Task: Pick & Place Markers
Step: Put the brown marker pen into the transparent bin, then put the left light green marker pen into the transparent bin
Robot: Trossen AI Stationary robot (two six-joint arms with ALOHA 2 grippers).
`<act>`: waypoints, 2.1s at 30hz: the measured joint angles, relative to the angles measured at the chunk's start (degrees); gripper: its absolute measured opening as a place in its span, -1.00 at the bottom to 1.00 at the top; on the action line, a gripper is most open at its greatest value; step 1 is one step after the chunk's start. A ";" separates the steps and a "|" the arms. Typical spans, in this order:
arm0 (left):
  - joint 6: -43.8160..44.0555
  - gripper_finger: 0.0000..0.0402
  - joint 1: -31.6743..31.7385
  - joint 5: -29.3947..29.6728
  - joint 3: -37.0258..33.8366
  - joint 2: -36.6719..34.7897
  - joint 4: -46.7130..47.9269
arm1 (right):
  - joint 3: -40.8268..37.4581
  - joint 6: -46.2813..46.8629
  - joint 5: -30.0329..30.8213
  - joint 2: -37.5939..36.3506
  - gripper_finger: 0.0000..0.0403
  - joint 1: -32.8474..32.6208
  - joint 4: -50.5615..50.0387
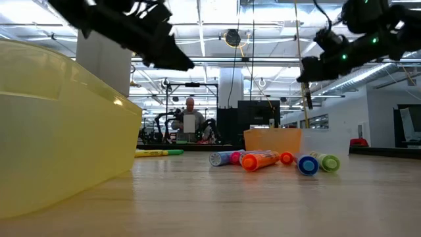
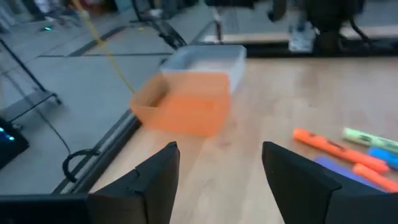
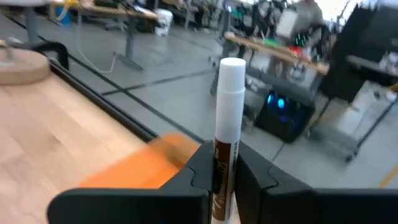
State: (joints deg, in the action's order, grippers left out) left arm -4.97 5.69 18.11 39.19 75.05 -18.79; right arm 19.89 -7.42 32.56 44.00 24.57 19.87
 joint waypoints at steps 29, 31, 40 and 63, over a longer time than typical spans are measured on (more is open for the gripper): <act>-3.35 0.06 6.93 1.62 -6.05 -3.81 -9.55 | -4.40 6.88 -17.58 1.01 -0.05 19.24 14.30; -1.64 0.06 7.09 1.60 -6.05 -3.79 -6.79 | -4.40 8.20 -21.06 1.00 -0.01 19.24 16.82; 15.23 0.06 7.11 3.43 -6.05 -3.77 16.96 | -4.40 13.02 -28.33 1.00 0.00 19.22 22.06; 40.59 0.06 7.29 1.14 -6.07 0.88 49.36 | -4.38 17.24 -32.86 1.00 -0.02 19.20 24.47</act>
State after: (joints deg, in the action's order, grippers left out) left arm 35.62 12.97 19.25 33.12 75.93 30.57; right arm 15.51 9.81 -0.30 44.99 43.77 44.34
